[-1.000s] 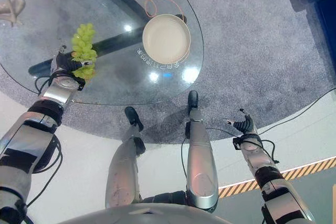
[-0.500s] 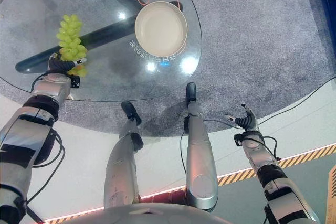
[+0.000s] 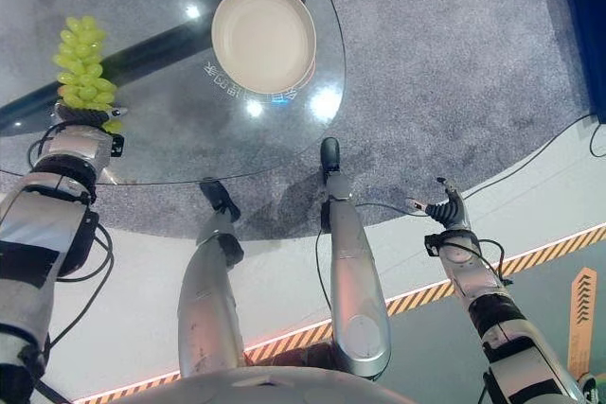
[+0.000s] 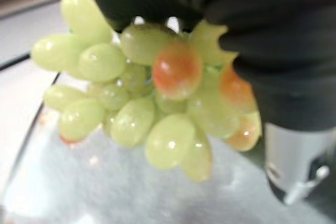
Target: Pick up fruits into the plate
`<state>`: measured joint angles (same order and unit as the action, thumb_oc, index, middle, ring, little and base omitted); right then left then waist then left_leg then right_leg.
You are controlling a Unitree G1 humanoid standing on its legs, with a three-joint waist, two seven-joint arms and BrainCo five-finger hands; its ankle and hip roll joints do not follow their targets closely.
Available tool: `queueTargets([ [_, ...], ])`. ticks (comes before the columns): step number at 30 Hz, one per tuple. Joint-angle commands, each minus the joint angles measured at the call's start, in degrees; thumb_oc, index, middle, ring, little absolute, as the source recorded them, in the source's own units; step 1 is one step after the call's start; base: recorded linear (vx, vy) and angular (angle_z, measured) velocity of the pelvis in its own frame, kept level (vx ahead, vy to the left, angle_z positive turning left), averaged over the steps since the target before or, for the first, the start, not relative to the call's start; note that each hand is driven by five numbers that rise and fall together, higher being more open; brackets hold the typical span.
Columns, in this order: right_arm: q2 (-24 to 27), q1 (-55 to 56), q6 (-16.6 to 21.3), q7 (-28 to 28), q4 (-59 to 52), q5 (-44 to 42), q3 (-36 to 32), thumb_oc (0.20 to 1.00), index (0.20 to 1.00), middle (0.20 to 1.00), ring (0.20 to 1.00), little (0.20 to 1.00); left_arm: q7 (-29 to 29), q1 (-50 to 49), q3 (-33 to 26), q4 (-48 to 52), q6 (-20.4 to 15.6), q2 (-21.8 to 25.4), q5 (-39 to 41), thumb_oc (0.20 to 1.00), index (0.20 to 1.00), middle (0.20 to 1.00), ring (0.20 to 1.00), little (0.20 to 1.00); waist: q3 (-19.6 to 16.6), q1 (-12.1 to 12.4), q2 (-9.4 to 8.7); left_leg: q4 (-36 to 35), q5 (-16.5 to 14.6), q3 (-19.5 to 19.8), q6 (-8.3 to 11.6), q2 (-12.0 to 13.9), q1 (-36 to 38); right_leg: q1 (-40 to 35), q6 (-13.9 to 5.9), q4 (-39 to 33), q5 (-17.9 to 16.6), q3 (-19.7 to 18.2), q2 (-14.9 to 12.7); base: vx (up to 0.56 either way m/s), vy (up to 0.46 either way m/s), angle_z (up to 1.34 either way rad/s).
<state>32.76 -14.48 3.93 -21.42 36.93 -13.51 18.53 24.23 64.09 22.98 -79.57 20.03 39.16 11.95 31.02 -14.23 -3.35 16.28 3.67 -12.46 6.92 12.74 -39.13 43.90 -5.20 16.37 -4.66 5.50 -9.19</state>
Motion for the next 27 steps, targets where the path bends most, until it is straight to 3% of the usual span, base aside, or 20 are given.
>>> queueTargets([
  [1,1.12,2.16,1.16,-1.9,-2.78,-1.53,0.84,1.0,1.0,1.0,1.0,1.0,-3.35,-2.99,2.74,-2.9,3.53,3.12,-10.95,0.263,0.263,0.263,0.263,0.263,-1.22,-0.05,-3.99,5.48,-6.55,-0.37,-1.21,-4.7,-3.88,0.97,1.22,4.31,6.1,1.18,5.55,0.0,0.0,0.0],
  [2,1.29,1.91,1.12,-1.67,-3.08,-1.54,0.78,1.0,1.0,1.0,1.0,1.0,-4.62,-3.06,3.93,-2.68,4.6,3.05,-14.45,0.2,0.2,0.2,0.2,0.2,-1.22,-0.11,-3.99,5.26,-6.48,-0.45,-1.18,-4.66,-3.82,0.94,1.14,4.17,6.04,1.19,5.53,0.0,0.0,0.0],
  [9,2.44,0.07,1.28,-0.65,-3.73,-1.68,0.62,1.0,1.0,1.0,1.0,1.0,-11.88,-3.95,9.57,-2.49,8.62,2.76,-28.79,0.2,0.2,0.2,0.2,0.2,-1.22,-0.36,-3.75,4.18,-5.91,-0.89,-0.81,-4.55,-3.29,0.58,1.0,3.72,5.81,1.14,5.48,-0.01,0.021,-0.01],
  [13,2.64,-0.22,1.47,-0.99,-3.99,-1.41,0.39,1.0,1.0,1.0,1.0,1.0,-12.4,-4.76,10.62,-2.28,8.87,2.85,-30.08,0.2,0.2,0.2,0.2,0.2,-1.22,-0.54,-3.56,3.74,-5.71,-1.27,-0.64,-4.54,-2.77,0.13,1.05,3.36,5.79,1.06,5.5,0.0,0.015,-0.01],
  [21,2.75,0.32,1.91,-1.22,-4.15,-1.42,-0.09,1.0,1.0,1.0,1.0,1.0,-5.42,-5.58,10.07,-1.58,7.03,4.28,-29.74,0.2,0.2,0.2,0.2,0.2,-1.22,-0.2,-3.32,2.63,-5.31,-1.2,-0.59,-4.73,-1.23,-1.44,1.08,2.56,5.91,1.1,5.59,-0.01,-0.001,-0.01],
  [22,2.77,0.17,2.12,-1.31,-4.34,-1.29,-0.3,1.0,1.0,1.0,1.0,1.0,-3.83,-5.24,9.85,-1.28,6.56,4.83,-29.69,0.2,0.2,0.2,0.2,0.2,-1.22,-0.16,-3.27,1.95,-3.29,-1.71,-1.08,-4.84,-1.96,-0.64,1.52,1.85,4.16,1.22,5.43,-0.08,-0.013,-0.03],
  [27,2.4,0.99,3.0,-1.99,-4.67,-1.07,-0.33,1.0,1.0,1.0,1.0,1.0,2.88,-6.41,8.75,0.22,4.16,6.71,-29.16,0.2,0.2,0.2,0.2,0.2,-1.22,0.41,-2.6,1.02,-3.09,-1.62,-1.08,-4.99,-0.42,-2.03,1.52,1.28,4.44,1.3,5.2,-0.02,-0.002,-0.01],
])
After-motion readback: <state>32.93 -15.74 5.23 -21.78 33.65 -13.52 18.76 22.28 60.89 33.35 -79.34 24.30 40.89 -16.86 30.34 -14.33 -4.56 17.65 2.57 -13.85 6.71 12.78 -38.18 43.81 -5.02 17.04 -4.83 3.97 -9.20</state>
